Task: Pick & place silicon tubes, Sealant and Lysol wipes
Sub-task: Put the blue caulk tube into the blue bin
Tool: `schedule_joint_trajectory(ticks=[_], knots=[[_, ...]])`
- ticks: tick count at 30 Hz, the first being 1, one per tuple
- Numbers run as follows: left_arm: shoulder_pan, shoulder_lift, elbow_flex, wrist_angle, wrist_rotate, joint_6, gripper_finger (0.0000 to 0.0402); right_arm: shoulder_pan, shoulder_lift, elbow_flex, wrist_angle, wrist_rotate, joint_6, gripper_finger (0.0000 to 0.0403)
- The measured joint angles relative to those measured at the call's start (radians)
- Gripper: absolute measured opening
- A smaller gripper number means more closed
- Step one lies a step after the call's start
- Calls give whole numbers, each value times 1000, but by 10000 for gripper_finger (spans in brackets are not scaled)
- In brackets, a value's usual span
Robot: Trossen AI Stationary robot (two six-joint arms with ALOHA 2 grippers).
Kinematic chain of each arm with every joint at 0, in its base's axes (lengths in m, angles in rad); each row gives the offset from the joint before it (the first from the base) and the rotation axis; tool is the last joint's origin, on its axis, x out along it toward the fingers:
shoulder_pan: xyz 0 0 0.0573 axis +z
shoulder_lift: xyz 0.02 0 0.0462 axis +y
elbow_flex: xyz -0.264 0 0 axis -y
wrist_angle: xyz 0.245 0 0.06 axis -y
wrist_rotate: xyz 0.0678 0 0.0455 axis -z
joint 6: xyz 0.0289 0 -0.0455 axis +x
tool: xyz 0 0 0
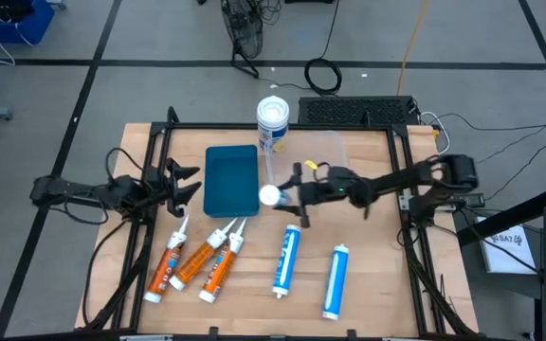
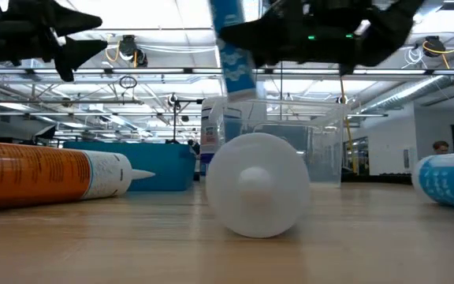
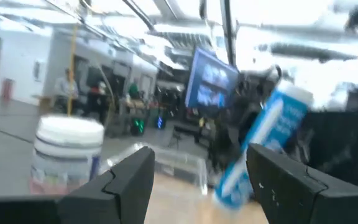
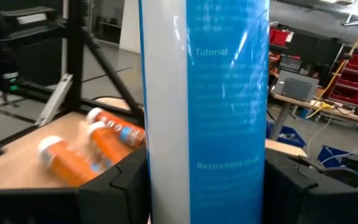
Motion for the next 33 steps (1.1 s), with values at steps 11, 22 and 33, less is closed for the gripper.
schedule_joint_trajectory(ticks=[11, 22, 33], knots=[[-14, 385, 148, 96, 112, 188, 253, -23, 251, 322, -93, 2, 18, 202], [-53, 718, 408, 49, 138, 384, 253, -22, 297, 399, -100, -25, 24, 202], [-49, 802, 475, 42, 91, 409, 253, -17, 297, 400, -114, -43, 33, 202]])
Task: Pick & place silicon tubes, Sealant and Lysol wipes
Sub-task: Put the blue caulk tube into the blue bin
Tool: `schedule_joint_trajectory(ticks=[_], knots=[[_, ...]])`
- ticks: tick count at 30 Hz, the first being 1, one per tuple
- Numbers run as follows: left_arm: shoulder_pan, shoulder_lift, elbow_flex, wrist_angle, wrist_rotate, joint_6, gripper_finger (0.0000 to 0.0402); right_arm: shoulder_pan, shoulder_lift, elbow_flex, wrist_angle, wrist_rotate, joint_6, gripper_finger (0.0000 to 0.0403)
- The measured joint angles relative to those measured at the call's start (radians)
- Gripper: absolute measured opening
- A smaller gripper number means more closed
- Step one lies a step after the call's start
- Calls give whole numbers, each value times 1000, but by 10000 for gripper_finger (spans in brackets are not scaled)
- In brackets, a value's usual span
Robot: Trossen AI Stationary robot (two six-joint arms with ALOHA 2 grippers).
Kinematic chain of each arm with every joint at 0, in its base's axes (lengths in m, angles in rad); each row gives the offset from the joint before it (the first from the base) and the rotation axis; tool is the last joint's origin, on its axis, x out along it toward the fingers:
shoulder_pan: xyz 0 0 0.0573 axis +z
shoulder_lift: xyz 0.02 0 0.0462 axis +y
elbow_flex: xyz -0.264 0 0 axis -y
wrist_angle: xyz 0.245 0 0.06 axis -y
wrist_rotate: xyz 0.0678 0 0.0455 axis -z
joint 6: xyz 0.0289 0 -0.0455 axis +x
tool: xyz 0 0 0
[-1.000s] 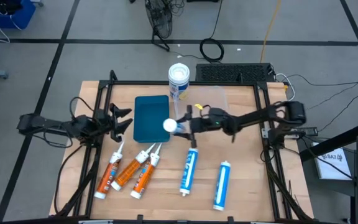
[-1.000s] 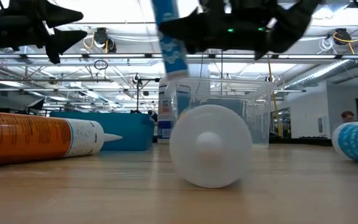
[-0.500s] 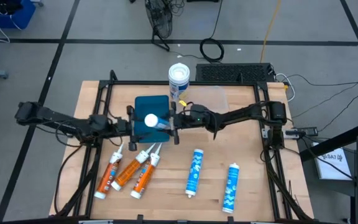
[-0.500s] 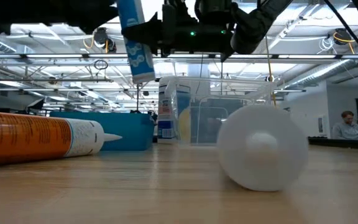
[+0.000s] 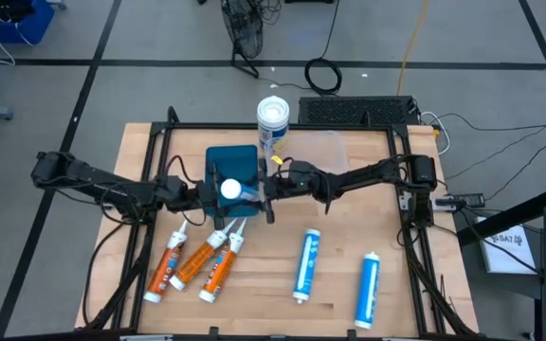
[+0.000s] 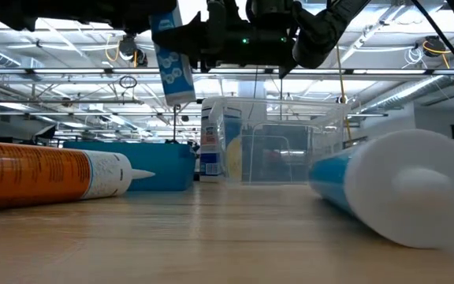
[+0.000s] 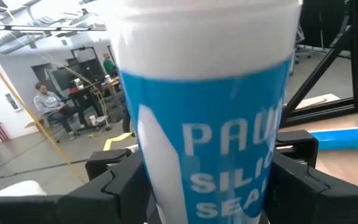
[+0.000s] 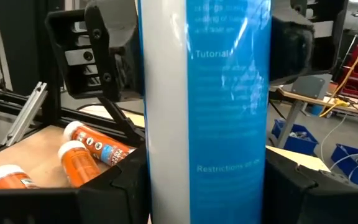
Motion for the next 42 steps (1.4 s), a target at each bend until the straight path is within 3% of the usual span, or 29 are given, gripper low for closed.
schedule_joint_trajectory(ticks=[22, 27, 35, 37, 42], knots=[[0, -30, 1, 7, -4, -41, 252, -1, 0, 0, 0, -2, -9, 202], [0, -30, 1, 7, -2, -25, 218, -1, 0, 0, -3, -2, -26, 202], [0, -30, 1, 7, 13, 30, 217, -1, -1, 0, -10, -3, -43, 201], [1, -30, 1, 6, 18, 38, 217, -1, -1, 0, -12, 2, -31, 220], [1, -30, 0, -4, 16, 82, 217, 2, -1, 0, -16, 67, 15, 327]])
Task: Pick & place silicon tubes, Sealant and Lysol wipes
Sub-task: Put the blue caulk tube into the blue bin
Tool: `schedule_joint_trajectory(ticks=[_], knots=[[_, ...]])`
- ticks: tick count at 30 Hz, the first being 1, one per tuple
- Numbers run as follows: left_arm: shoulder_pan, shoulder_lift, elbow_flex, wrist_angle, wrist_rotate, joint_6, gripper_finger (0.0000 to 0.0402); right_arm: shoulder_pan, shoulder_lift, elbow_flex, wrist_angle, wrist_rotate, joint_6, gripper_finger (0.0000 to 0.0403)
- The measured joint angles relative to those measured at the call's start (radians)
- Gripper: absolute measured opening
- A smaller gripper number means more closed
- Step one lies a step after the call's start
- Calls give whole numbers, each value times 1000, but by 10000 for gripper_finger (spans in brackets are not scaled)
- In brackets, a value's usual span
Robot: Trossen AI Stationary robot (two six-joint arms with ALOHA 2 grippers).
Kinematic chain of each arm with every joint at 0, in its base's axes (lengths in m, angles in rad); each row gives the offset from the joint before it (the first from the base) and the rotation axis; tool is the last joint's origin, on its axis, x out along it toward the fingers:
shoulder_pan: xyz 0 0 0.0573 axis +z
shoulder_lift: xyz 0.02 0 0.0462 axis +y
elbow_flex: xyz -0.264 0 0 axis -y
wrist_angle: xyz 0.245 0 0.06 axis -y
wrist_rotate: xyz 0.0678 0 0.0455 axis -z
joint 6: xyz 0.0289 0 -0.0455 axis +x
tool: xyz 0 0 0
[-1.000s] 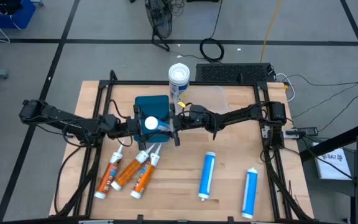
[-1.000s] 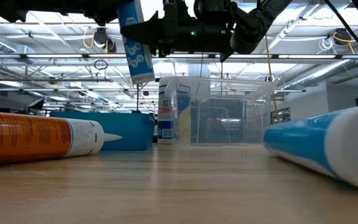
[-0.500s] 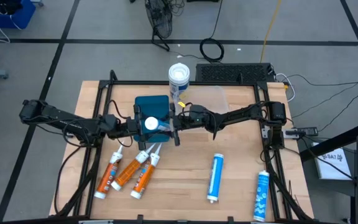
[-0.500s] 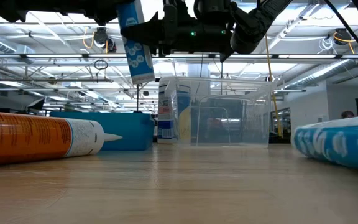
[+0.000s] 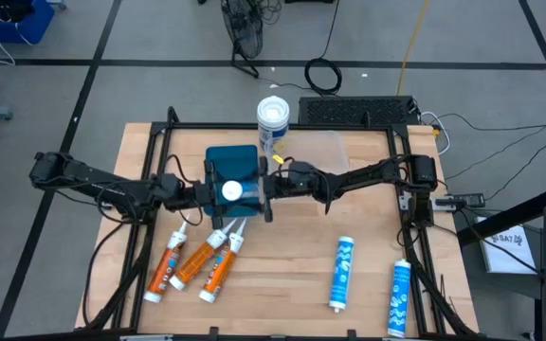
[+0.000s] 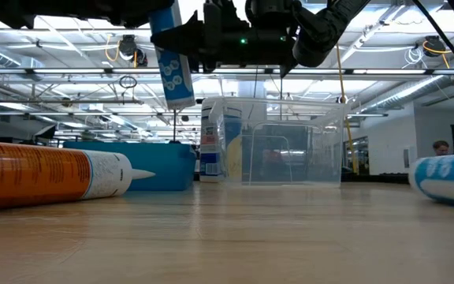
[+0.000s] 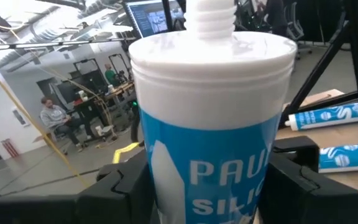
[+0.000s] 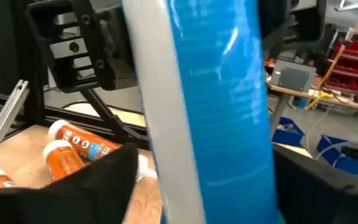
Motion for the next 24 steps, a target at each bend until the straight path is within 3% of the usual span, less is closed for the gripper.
schedule_joint_trajectory(ticks=[5, 15, 24], knots=[[-1, 0, 0, 4, 3, -4, 217, -2, 0, 0, 0, 7, 6, 377], [-1, 0, 0, 5, 3, -11, 217, -2, 0, 0, -14, 8, 0, 379], [-4, -57, 0, -42, 2, -7, 217, -10, -88, -1, -324, 11, -44, 379]])
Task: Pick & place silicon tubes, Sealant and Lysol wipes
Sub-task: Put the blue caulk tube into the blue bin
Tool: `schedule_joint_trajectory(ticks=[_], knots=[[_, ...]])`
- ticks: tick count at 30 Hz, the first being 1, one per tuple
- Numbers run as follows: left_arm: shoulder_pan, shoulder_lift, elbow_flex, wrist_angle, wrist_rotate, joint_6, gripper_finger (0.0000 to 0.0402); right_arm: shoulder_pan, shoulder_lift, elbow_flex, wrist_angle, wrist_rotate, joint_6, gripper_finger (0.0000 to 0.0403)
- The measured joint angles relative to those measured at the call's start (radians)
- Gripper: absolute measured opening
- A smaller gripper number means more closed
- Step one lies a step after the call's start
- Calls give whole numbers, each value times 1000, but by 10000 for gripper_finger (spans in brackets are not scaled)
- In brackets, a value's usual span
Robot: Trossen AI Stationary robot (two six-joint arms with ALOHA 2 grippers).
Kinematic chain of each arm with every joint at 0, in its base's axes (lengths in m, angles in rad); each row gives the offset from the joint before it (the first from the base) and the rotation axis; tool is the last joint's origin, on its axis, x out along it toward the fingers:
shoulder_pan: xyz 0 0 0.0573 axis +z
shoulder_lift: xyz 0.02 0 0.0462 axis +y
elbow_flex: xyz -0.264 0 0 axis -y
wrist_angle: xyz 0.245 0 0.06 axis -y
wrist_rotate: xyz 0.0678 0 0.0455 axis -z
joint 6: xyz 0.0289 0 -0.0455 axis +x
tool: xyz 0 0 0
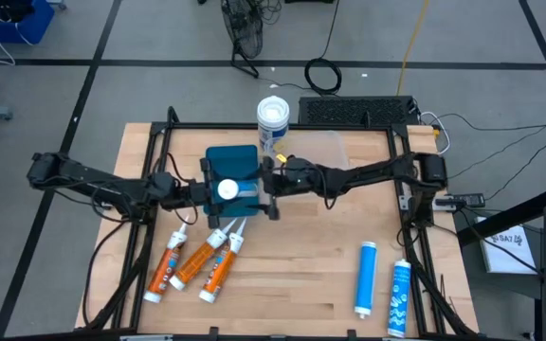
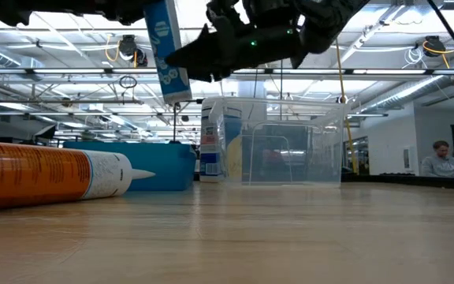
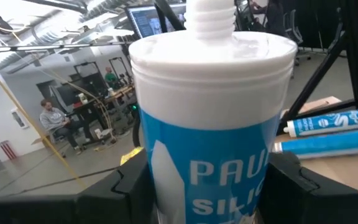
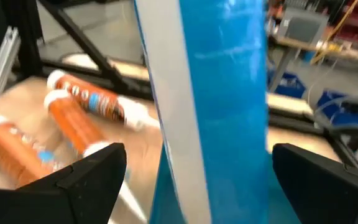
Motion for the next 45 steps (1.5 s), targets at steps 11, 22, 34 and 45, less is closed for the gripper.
schedule_joint_trajectory(ticks=[11, 22, 34, 45], knots=[[-1, -46, 0, -49, -10, 2, 217, -1, -227, -115, -236, 35, 7, 380], [0, -54, 0, -95, -53, -6, 217, -1, -586, -566, 162, 260, 2, 380], [1, -53, 0, -111, -174, -126, 217, -1, -773, -789, 363, 263, 47, 380], [30, -163, 0, -498, -404, -585, 217, -1, -771, -789, 353, 263, 46, 380]])
